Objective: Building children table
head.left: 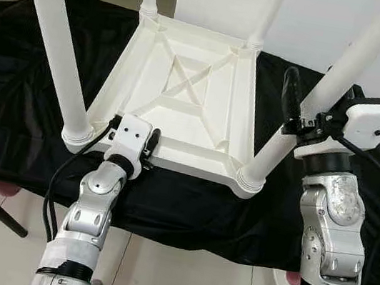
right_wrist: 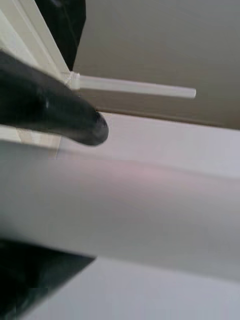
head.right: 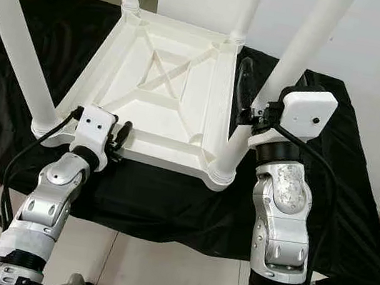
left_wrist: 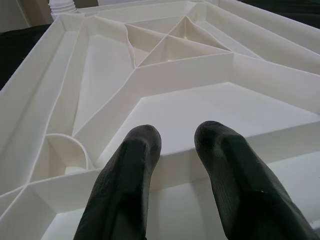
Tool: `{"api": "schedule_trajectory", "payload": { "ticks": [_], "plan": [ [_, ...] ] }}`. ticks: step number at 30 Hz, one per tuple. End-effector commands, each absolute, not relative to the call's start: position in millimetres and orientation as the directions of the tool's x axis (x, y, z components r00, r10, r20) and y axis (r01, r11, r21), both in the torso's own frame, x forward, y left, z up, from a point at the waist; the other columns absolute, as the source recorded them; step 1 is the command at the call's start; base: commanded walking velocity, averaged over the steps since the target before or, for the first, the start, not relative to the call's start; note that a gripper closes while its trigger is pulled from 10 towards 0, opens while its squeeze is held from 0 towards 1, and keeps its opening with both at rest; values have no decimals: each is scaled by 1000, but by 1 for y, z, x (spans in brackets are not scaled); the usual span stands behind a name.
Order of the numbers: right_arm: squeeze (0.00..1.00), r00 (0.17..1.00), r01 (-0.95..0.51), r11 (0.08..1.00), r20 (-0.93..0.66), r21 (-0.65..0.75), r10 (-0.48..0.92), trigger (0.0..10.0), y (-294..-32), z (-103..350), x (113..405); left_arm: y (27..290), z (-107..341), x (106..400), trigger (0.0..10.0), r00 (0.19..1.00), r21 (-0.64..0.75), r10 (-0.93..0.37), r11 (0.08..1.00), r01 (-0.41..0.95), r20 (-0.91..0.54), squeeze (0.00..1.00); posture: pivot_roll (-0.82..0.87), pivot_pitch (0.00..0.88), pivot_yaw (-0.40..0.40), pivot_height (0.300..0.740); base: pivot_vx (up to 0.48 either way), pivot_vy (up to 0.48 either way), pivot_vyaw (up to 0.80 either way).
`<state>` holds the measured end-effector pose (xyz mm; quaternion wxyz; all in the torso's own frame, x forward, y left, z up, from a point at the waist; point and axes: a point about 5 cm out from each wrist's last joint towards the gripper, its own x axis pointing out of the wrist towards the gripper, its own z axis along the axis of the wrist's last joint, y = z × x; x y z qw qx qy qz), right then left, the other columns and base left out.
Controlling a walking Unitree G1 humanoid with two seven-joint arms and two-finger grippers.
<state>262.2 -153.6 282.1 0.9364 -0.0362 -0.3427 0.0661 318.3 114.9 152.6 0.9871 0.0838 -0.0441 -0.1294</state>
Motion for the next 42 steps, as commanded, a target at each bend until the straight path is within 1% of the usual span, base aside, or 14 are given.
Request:
{"api": "schedule_trajectory", "payload": {
  "ticks": [1,9,11,17,18,20,25,26,27,29,31,33,37,42],
  "plan": [
    [0,751,-118,989,644,-92,149,0,-152,284,259,119,149,318,10000,991,153,-116,983,105,64,0,71,101,-71,740,0,0,0],
    [0,749,-131,990,648,-61,139,0,-150,288,258,123,144,322,10000,996,152,-80,986,73,42,0,70,102,-73,740,0,0,0],
    [0,741,-125,992,663,-18,105,0,-153,297,257,133,141,328,10000,999,152,-45,988,41,26,0,65,112,-68,740,0,0,0],
    [0,730,-86,996,683,32,41,0,-162,305,254,149,140,337,10000,1000,171,12,985,-14,15,0,59,119,-61,740,0,0,0],
    [0,723,-53,997,691,57,-1,0,-167,308,252,157,144,343,10000,999,178,35,983,-37,18,0,56,122,-55,740,0,0,0],
    [0,718,-24,997,695,78,-37,0,-171,310,249,163,149,348,10000,998,185,48,981,-52,28,0,53,124,-47,740,0,0,0],
    [0,714,27,993,693,113,-98,0,-178,310,246,170,156,353,10000,997,204,61,977,-69,47,0,52,126,-40,740,0,0,0],
    [0,710,85,986,686,143,-160,0,-187,308,244,176,162,357,10000,996,214,69,974,-80,59,0,50,128,-31,740,0,0,0],
    [0,710,85,986,686,143,-160,0,-187,308,244,176,162,357,10000,996,214,69,974,-80,59,0,50,128,-31,740,0,0,0],
    [0,689,211,956,662,205,-294,0,-208,303,239,187,175,364,10000,993,240,85,965,-102,82,0,46,130,-23,740,0,0,0],
    [0,689,211,956,662,205,-294,0,-208,303,239,187,175,364,10000,993,240,85,965,-102,82,0,46,130,-23,740,0,0,0],
    [0,682,270,935,640,232,-355,0,-220,299,237,197,185,372,10000,990,255,98,959,-121,100,0,44,131,-14,740,0,0,0],
    [0,682,278,931,634,238,-366,0,-222,298,237,201,191,375,10000,988,259,105,957,-131,111,0,45,131,-12,740,0,0,0],
    [0,691,244,937,633,251,-349,0,-218,295,235,201,202,382,10000,985,265,103,954,-138,142,0,44,130,-4,740,0,0,0]
  ]
}}
